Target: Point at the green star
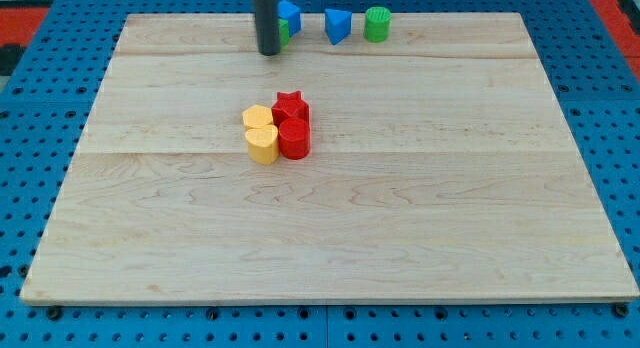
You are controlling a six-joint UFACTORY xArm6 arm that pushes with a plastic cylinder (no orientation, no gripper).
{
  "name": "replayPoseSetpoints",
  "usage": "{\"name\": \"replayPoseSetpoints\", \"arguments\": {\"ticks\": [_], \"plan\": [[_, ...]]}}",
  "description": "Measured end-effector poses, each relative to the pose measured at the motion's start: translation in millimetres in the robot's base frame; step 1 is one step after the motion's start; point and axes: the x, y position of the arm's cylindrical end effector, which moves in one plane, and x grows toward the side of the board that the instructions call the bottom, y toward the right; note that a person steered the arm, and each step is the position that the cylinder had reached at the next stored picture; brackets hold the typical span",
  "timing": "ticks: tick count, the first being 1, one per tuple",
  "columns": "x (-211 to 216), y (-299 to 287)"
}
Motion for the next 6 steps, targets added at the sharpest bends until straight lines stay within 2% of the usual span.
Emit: {"name": "replayPoseSetpoints", "arguments": {"ticks": [1, 2, 3, 4, 6], "plan": [[1.1, -44.4], [36.4, -54.2], [57.4, 27.7], [29.4, 68.1], [-9.5, 51.5]]}}
